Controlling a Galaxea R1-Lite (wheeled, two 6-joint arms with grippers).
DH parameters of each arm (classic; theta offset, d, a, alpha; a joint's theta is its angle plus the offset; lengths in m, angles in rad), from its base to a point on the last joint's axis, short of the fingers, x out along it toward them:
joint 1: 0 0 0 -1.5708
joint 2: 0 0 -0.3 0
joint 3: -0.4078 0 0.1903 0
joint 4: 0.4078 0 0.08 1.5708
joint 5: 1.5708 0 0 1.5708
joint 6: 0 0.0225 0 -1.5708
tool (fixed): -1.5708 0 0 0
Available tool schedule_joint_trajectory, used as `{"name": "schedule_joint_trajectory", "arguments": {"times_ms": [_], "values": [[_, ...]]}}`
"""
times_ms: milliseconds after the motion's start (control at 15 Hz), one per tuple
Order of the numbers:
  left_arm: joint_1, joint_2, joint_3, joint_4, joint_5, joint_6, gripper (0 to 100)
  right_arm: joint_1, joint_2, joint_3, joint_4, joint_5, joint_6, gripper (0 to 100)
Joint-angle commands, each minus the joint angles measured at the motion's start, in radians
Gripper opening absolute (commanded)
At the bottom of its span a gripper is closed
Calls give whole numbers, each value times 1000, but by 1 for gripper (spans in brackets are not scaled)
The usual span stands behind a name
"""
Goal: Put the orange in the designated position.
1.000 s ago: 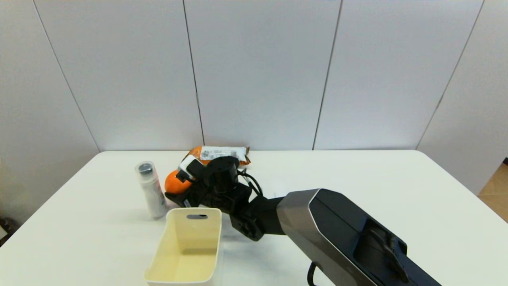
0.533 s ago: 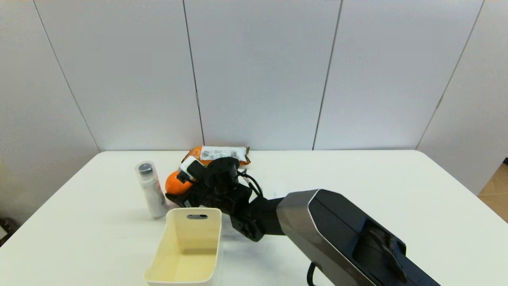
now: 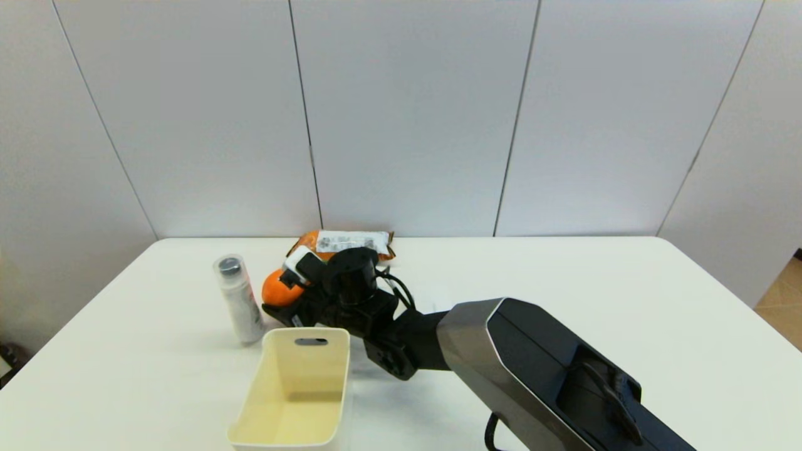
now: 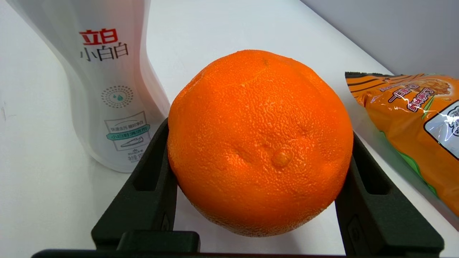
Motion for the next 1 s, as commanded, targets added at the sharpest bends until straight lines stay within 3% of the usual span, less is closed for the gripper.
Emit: {"name": "schedule_joint_trajectory", "arguments": {"times_ms": [67, 867, 1000], "values": [[0, 0, 0, 0, 0, 0, 100, 2, 1, 0, -4, 2, -1, 0], [0, 0, 0, 0, 0, 0, 100, 3, 18, 0, -34, 6, -6, 0], [0, 0, 0, 0, 0, 0, 100, 3, 18, 0, -45, 42, -6, 0]]}}
